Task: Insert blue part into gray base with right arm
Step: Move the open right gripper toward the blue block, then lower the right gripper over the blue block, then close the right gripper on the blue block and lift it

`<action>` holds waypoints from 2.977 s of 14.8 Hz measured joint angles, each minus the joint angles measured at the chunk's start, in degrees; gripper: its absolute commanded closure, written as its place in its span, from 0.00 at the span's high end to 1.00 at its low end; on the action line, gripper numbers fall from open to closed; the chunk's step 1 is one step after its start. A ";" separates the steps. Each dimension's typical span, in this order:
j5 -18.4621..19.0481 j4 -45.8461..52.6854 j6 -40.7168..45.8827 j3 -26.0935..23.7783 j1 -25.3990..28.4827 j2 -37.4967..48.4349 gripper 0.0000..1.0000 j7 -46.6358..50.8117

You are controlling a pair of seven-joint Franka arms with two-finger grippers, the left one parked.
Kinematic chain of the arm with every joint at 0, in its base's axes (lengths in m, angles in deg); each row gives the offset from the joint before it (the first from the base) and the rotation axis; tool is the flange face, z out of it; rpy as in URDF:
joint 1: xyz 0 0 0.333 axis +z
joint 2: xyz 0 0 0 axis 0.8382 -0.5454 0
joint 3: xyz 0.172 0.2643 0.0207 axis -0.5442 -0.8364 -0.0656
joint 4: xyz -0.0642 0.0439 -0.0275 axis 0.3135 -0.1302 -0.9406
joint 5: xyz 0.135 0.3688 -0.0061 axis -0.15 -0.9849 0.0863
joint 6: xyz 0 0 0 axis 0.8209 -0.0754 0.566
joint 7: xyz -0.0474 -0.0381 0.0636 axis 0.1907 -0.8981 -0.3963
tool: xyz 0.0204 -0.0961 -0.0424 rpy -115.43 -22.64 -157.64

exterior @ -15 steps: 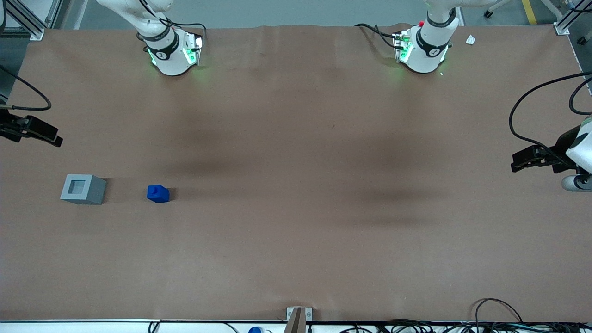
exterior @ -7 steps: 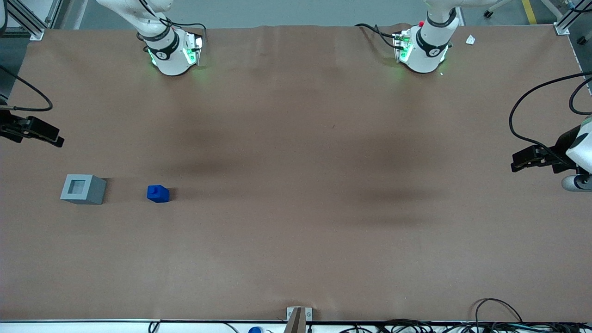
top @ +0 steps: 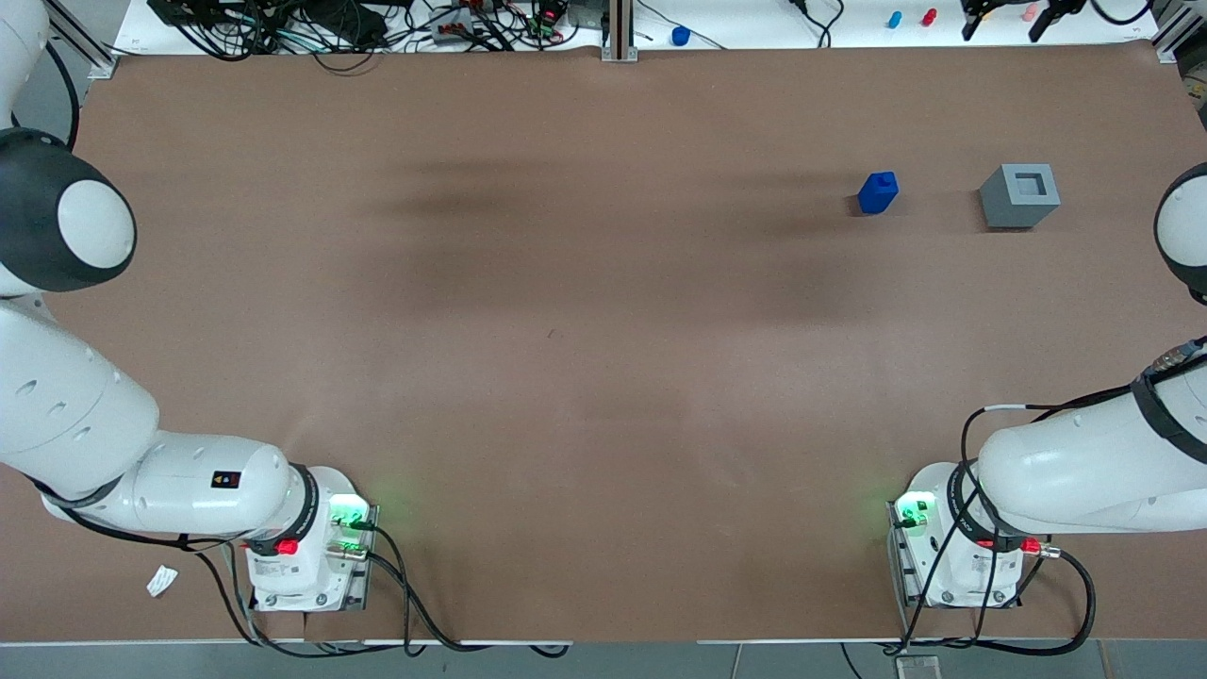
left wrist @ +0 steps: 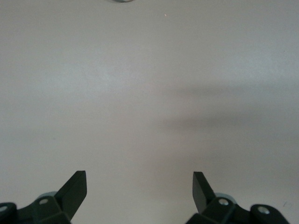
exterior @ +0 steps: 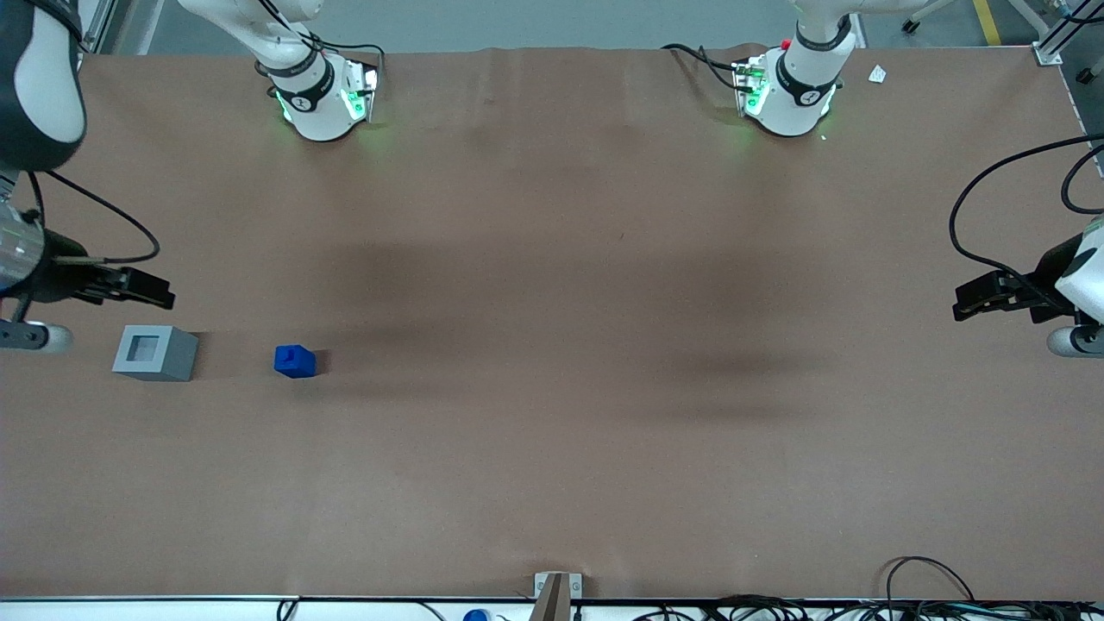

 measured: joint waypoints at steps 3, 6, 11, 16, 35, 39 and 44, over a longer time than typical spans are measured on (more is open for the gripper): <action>-0.09 -5.01 -6.45 0.00 0.07 -0.66 1.00 0.00; -0.12 -11.20 -13.38 -0.04 0.97 -0.88 1.00 0.01; -0.12 -15.17 -16.87 -0.05 2.60 -1.96 1.00 4.21; -0.12 -26.03 -32.58 0.00 2.65 -4.40 1.00 4.68; 1.43 -35.20 -50.82 0.01 2.83 -10.65 0.86 -1.76; 1.43 -34.95 -50.82 0.14 2.82 -10.73 0.83 -1.84; 1.43 -34.11 -50.78 0.22 2.79 -11.01 0.71 -1.84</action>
